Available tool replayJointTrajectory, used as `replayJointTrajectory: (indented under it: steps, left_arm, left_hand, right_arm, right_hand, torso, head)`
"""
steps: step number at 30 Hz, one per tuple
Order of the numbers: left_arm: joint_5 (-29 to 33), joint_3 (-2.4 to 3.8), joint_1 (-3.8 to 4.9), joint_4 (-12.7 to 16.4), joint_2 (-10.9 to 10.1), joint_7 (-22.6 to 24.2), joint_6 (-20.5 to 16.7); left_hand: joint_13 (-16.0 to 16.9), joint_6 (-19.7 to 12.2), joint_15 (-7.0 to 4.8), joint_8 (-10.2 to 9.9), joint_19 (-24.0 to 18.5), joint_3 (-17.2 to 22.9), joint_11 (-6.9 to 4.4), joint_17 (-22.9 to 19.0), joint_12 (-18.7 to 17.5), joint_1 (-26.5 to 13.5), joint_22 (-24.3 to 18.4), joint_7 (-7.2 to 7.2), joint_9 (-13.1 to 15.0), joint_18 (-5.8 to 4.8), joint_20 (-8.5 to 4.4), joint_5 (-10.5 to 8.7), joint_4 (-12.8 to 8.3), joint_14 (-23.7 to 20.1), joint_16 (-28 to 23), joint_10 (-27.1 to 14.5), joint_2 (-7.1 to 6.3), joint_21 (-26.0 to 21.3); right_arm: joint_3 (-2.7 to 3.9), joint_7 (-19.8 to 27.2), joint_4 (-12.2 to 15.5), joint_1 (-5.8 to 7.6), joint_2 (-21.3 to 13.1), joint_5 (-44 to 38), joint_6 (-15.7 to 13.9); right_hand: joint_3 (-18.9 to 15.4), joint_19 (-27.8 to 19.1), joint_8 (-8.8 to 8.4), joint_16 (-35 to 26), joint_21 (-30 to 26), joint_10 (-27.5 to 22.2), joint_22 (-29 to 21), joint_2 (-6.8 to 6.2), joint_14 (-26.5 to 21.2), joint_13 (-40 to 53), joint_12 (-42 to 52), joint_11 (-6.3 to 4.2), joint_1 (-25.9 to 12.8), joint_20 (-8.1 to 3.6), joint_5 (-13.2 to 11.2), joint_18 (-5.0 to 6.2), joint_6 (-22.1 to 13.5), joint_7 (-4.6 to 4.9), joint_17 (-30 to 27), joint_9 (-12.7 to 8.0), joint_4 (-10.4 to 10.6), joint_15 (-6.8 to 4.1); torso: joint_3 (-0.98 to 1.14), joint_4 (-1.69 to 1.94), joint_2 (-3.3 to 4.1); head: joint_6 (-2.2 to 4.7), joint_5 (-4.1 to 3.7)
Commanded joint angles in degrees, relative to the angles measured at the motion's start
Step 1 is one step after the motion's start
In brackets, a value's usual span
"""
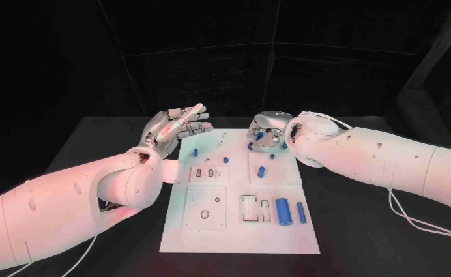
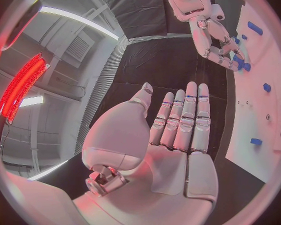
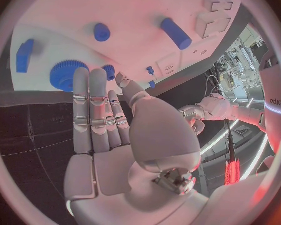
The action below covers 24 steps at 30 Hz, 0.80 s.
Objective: Assemble the parts on the task board
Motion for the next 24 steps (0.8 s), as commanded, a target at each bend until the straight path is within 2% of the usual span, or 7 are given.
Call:
replayJointTrajectory:
  steps: [1,6,10,16,19,24]
  left_arm:
    - [0.2,0.07,0.1,0.4,-0.2,0.4,0.6]
    - [0.2,0.07,0.11,0.2,-0.1,0.3,0.7]
    - [0.2,0.07,0.11,0.0,0.1,0.1,0.9]
    - [0.2,0.07,0.12,-0.1,0.3,-0.2,1.1]
    - [0.2,0.07,0.13,0.0,0.2,-0.3,1.2]
    - [0.2,0.07,0.13,0.0,0.3,-0.6,1.3]
  left_hand:
    - [-0.1,0.4,-0.09,-0.2,0.4,-0.5,0.13,0.1,-0.2,-0.4,-0.1,0.19,-0.1,0.31,0.04,0.25,0.0,0.2,-0.4,0.5,-0.09,-0.2]
    - [-0.1,0.4,-0.08,-0.2,0.4,-0.5,0.14,0.1,-0.2,-0.4,-0.1,0.19,-0.1,0.31,0.04,0.25,0.0,0.2,-0.4,0.5,-0.1,-0.2]
    - [-0.1,0.4,-0.08,-0.2,0.4,-0.6,0.14,0.1,-0.2,-0.4,-0.1,0.19,-0.1,0.31,0.04,0.25,0.0,0.2,-0.4,0.5,-0.1,-0.3]
    - [-0.1,0.3,-0.09,-0.4,0.5,-0.7,0.17,0.1,-0.4,-0.3,-0.2,0.26,-0.1,0.31,0.03,0.25,-0.1,0.3,-0.5,0.4,-0.07,-0.4]
    - [-0.1,0.3,-0.11,-0.5,0.6,-0.7,0.2,0.2,-0.5,-0.3,-0.2,0.29,-0.1,0.32,0.02,0.26,-0.1,0.5,-0.5,0.3,-0.04,-0.4]
    - [-0.1,0.2,-0.11,-0.6,0.7,-0.7,0.2,0.2,-0.6,-0.2,-0.2,0.27,-0.1,0.32,0.01,0.26,-0.2,0.5,-0.5,0.3,0.0,-0.4]
  right_arm:
    - [0.05,-0.2,-0.1,0.16,0.2,-1.0,1.4]
    - [0.05,-0.1,-0.5,0.16,0.4,-1.0,1.3]
    - [0.05,0.0,-0.8,0.16,0.6,-1.0,1.3]
    - [0.06,0.0,-1.3,0.16,0.7,-1.0,1.5]
    - [0.06,-0.1,-1.4,0.16,0.7,-1.0,1.7]
    - [0.06,-0.1,-1.5,0.16,1.0,-1.0,2.3]
  right_hand:
    - [0.4,-0.5,-0.14,0.4,0.5,-0.5,0.2,-0.34,-0.4,0.0,-0.1,0.03,0.0,0.03,0.0,0.68,-0.5,0.07,0.2,0.0,0.2,0.08]
    - [0.7,-0.6,-0.07,1.1,1.1,-0.5,0.5,-0.22,-0.4,0.0,0.1,0.07,0.0,0.1,0.1,0.7,-0.5,0.1,0.6,0.0,0.4,0.1]
    - [1.1,-0.7,-0.01,2.4,2.1,-0.1,1.1,-0.13,-0.2,0.1,0.3,0.03,-0.3,0.16,0.5,0.72,-0.5,0.13,1.4,0.0,1.0,0.11]
    - [2.2,-0.8,0.14,6.7,3.6,0.9,2.0,0.1,0.6,0.1,0.5,-0.17,-0.4,0.11,1.0,0.77,0.0,0.0,5.4,0.1,1.7,-0.01]
    - [3.1,0.3,0.27,9.8,6.1,1.6,4.8,0.17,1.5,0.1,0.6,-0.33,-0.4,-0.01,0.9,0.4,0.6,-0.12,8.2,0.1,2.0,-0.14]
    - [4.6,2.9,0.33,14.2,10.8,2.7,10.9,-0.07,2.9,0.0,0.6,-0.61,-0.7,-0.26,0.6,-0.52,1.6,-0.34,12.5,0.1,2.7,-0.29]
  torso:
    - [0.14,-0.17,0.75]
    - [0.26,-0.09,0.9]
    - [0.32,-0.02,1.05]
    - [0.39,0.04,1.11]
    - [0.42,-0.05,1.29]
    - [0.51,0.12,1.44]
  head:
    - [-0.06,-0.07]
    - [-0.23,-0.08]
    - [-0.32,-0.44]
    - [-0.29,-0.58]
    - [-0.26,-0.5]
    - [-0.48,-0.41]
